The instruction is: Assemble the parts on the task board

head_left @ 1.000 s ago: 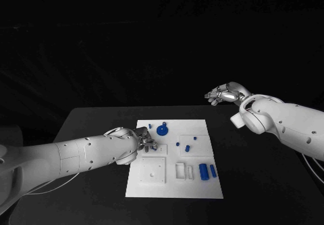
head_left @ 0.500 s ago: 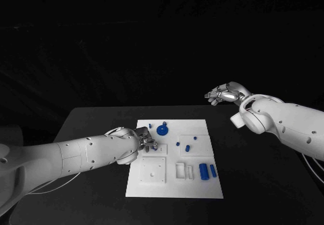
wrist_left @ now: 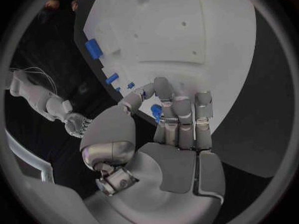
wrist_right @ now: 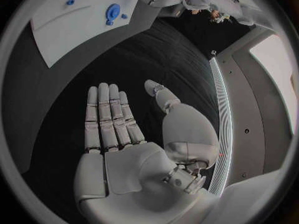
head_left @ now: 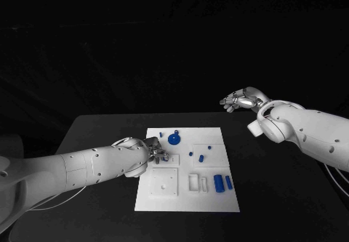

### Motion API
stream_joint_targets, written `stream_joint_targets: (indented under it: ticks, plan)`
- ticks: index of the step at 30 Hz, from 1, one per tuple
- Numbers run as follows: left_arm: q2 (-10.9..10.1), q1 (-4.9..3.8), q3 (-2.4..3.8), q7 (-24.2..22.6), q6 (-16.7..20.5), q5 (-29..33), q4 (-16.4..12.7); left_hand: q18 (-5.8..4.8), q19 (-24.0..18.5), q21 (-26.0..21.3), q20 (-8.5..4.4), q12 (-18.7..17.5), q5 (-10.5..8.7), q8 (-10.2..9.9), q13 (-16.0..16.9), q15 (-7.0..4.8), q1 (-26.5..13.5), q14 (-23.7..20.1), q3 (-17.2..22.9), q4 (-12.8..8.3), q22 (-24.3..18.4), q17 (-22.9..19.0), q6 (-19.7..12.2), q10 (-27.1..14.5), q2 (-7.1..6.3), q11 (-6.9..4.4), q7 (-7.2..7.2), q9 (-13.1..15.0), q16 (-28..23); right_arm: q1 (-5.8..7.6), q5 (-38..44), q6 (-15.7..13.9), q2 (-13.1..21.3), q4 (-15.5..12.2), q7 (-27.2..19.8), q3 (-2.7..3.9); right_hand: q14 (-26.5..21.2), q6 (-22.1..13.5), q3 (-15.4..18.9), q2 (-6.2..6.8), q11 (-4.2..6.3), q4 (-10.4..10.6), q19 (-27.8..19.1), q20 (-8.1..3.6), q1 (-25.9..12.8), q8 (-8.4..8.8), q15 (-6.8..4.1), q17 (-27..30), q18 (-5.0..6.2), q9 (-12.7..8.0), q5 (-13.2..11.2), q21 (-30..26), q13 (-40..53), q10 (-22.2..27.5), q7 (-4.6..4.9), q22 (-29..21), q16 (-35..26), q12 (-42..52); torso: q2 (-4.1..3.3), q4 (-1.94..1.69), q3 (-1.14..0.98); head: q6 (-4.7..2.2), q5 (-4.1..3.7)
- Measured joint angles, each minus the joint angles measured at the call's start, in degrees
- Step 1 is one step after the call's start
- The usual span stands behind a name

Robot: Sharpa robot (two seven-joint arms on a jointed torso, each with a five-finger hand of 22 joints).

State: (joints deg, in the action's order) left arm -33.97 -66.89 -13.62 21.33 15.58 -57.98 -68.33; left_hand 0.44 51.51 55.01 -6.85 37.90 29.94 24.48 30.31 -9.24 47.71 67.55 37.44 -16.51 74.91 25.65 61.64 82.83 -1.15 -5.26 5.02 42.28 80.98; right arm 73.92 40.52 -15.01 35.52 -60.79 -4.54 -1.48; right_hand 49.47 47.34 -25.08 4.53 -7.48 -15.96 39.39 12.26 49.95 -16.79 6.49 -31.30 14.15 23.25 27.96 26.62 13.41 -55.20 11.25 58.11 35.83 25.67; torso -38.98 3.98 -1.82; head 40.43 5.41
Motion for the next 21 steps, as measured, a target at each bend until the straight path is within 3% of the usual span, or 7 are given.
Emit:
stream_joint_targets:
  ticks: [15, 21]
  plan:
    - [-0.1, 0.04, -0.01, -0.2, 0.0, 0.0, 0.0, 0.0, 0.0, 0.4, 0.0, 0.7, -0.02, 0.0, 0.2, 0.0, 0.0, 0.0, 0.2, -0.1, 0.0, -0.1, 0.0, 0.0, 0.0, 0.0, 0.0, 0.0, 0.5, 0.0, 0.0, 0.0, 0.0, 0.1, 0.0, 0.0, 0.0, 0.0, 0.0, 0.0, 0.0, 0.0, 0.0, 0.0, 0.0, 0.0, -0.03, 0.1, 0.0, 0.0, 0.0, 0.0, -0.1, 0.0, 0.0, 0.0, 0.0, 0.0, 0.04, -0.03, -0.03, 0.1, 0.13]
    - [0.0, 0.04, -0.02, -0.3, 0.0, 0.0, -0.1, 0.0, 0.2, 0.7, -0.21, 2.8, -5.49, 0.9, 1.1, 0.0, 0.0, 0.0, 0.1, 0.4, 0.0, 0.0, 0.0, 0.1, -0.01, -0.14, 0.0, 0.0, 1.9, 0.0, 0.0, 0.1, -0.1, 0.1, 0.0, 0.0, 0.1, 0.0, 0.0, 0.0, 0.0, 0.0, 0.0, 0.0, 0.0, 0.0, -0.06, 0.1, 0.0, -0.1, 0.4, 0.0, -0.3, 0.0, 0.0, 0.1, 0.0, 0.0, 0.03, -0.03, -0.07, 0.16, 0.16]
